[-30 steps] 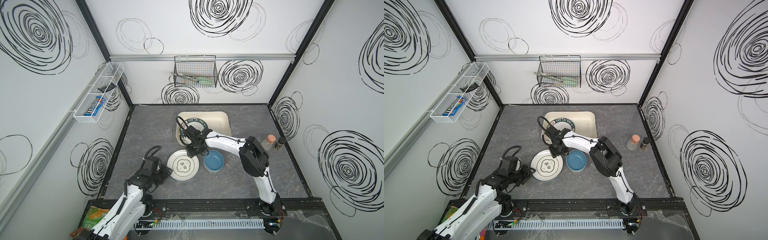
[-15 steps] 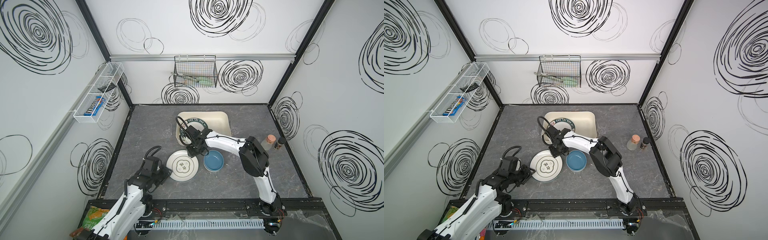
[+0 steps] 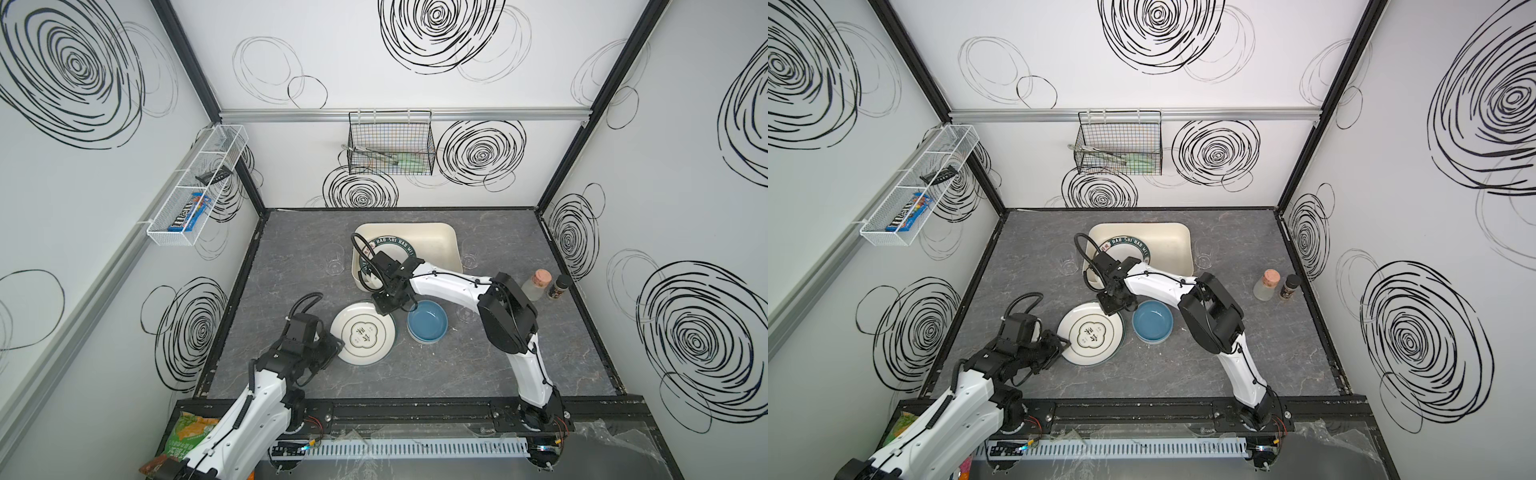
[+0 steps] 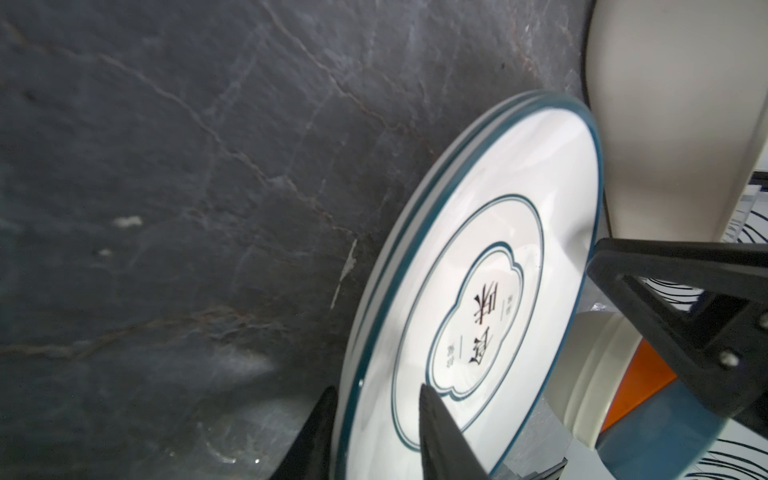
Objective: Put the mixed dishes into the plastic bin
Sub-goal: 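Grip the top cloud-print plate's rim with the right gripper while the left pinches its edge, then tilt the top cloud-print plate up off the red-rimmed plate with both grippers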
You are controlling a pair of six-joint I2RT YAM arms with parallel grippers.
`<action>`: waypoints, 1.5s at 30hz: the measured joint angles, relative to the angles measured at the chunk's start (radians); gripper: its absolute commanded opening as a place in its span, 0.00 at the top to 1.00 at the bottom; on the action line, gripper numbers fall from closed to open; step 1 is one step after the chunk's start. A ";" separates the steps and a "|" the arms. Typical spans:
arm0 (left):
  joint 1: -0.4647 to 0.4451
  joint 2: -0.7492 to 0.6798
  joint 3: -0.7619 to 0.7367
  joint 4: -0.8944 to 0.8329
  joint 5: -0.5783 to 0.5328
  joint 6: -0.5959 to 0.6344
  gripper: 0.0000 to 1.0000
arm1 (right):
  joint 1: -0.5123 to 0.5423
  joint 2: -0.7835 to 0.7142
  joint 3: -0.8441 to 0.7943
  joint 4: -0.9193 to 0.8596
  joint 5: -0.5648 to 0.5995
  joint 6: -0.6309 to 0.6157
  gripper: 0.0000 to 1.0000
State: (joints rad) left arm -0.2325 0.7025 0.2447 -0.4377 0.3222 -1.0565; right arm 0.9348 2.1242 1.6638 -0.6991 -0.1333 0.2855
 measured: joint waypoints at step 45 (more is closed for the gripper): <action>-0.008 -0.109 -0.004 -0.128 -0.003 -0.021 0.51 | 0.002 0.027 -0.002 0.003 -0.065 -0.017 0.84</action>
State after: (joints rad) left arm -0.2405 0.5938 0.2405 -0.5655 0.3191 -1.0771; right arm 0.9371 2.1517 1.6615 -0.6964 -0.1982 0.2684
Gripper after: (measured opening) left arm 0.499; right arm 0.169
